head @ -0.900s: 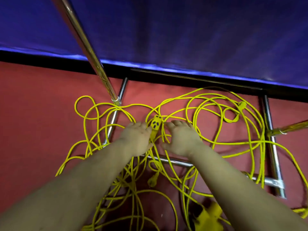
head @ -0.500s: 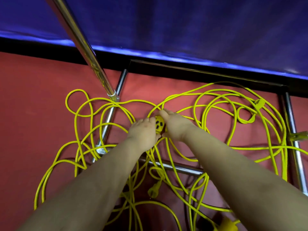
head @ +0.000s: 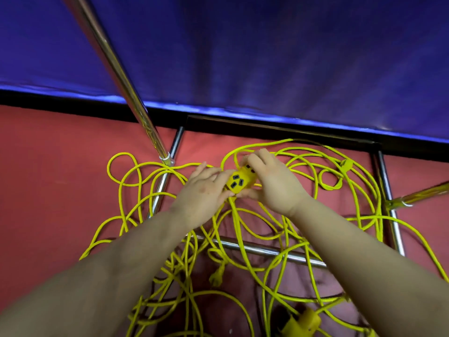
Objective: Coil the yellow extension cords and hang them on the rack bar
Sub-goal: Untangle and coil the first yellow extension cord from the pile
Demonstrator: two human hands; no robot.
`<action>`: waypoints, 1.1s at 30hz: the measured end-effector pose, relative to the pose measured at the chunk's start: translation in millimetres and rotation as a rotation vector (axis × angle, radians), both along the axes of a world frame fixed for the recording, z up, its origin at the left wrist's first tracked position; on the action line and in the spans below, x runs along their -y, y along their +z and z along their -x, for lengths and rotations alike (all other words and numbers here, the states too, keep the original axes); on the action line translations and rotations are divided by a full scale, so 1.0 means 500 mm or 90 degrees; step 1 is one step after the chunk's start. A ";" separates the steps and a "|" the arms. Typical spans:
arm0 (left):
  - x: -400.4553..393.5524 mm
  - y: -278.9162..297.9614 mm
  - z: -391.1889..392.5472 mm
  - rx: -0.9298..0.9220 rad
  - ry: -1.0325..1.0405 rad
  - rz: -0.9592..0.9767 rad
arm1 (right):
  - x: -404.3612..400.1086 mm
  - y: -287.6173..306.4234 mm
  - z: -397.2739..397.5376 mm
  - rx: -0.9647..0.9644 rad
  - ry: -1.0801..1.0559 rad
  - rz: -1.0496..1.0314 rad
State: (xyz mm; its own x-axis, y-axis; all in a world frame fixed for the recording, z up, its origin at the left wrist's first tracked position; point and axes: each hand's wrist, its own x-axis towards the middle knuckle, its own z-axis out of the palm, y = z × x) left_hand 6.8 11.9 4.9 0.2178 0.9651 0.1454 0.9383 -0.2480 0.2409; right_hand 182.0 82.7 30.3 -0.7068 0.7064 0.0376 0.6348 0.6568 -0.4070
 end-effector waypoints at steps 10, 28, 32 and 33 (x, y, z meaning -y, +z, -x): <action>0.129 0.271 -0.088 0.431 0.255 0.272 | 0.152 0.281 -0.096 -0.150 -0.119 -0.078; 0.182 0.295 -0.076 0.546 0.198 0.343 | 0.200 0.268 -0.116 -0.385 -0.362 0.125; 0.179 0.365 -0.101 0.614 0.189 0.274 | 0.194 0.327 -0.117 -0.476 -0.421 0.172; 0.180 0.388 -0.107 0.625 0.178 0.258 | 0.197 0.344 -0.119 -0.497 -0.429 0.181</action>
